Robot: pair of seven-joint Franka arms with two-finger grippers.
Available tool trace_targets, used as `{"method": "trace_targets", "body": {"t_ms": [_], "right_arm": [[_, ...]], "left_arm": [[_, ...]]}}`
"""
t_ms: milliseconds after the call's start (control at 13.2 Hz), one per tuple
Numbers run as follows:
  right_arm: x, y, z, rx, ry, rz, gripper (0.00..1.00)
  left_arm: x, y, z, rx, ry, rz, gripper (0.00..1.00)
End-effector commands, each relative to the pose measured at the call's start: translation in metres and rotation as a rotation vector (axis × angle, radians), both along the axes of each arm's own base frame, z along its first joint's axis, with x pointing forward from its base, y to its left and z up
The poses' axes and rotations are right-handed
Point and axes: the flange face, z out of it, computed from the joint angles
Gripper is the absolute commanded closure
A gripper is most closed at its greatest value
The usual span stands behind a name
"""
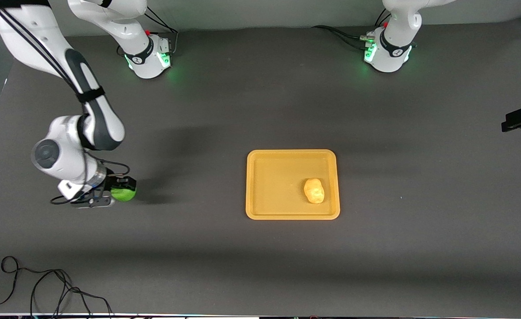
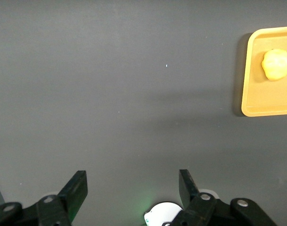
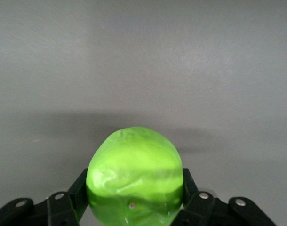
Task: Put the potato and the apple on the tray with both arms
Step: 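Carry the green apple with the right gripper onto the tray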
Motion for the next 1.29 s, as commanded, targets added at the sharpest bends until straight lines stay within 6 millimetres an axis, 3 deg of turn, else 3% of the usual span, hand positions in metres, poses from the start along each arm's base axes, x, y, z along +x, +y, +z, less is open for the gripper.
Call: {"method": "trace_targets", "body": {"t_ms": [0,151,227,378,529,605,908,983,1210], "right_arm": [[0.034,0.017,0.086,0.006,0.038,0.022,0.46],[0.044,0.064,0.125,-0.003,0.021,0.014,0.46],[0.043,0.100,0.133,-0.007,0.024,0.000,0.46],[0.042,0.184,0.144,-0.035,-0.019,-0.045,0.46],[0.033,0.275,0.139,-0.049,-0.041,-0.120,0.46],[0.024,0.325,0.135,-0.049,-0.051,-0.167,0.46],[-0.019,0.482,0.091,-0.018,-0.091,-0.371,0.47],[-0.028,0.511,0.080,-0.003,-0.101,-0.409,0.47],[-0.053,0.559,0.035,0.035,-0.126,-0.417,0.47]], "left_arm": [[-0.009,-0.005,0.024,0.006,-0.032,-0.013,0.14],[-0.009,-0.002,0.024,0.004,-0.033,-0.009,0.14],[-0.009,-0.003,0.024,0.003,-0.033,-0.010,0.14],[-0.011,-0.005,0.028,0.002,-0.040,-0.010,0.14],[-0.013,-0.005,0.030,0.002,-0.042,-0.013,0.13],[-0.012,-0.008,0.030,0.001,-0.042,-0.010,0.13],[-0.027,-0.014,0.053,-0.026,-0.083,-0.008,0.14],[-0.028,-0.016,0.054,-0.027,-0.083,0.003,0.14],[-0.028,-0.013,0.053,-0.021,-0.080,0.011,0.13]]}}
